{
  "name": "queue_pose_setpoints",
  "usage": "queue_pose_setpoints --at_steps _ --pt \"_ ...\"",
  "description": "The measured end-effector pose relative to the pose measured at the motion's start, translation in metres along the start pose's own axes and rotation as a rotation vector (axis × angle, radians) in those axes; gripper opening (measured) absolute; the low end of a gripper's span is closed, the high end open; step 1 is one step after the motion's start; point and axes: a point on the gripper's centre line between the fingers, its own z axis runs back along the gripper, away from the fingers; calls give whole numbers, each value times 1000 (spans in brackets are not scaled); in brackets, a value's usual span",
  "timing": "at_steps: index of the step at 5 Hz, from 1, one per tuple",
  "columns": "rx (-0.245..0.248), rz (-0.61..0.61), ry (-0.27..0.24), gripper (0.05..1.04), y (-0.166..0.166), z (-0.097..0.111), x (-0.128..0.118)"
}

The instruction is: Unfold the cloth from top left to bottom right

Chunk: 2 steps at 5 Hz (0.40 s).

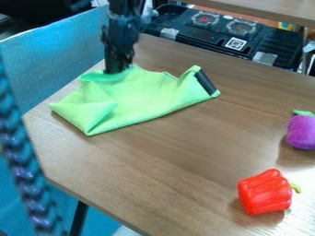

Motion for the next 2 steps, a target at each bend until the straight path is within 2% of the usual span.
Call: queue_pose_setpoints --at_steps 1,2 --pt "9 -72 -29 55 -38 23 3" --pt "41 -166 -50 55 -79 33 8"
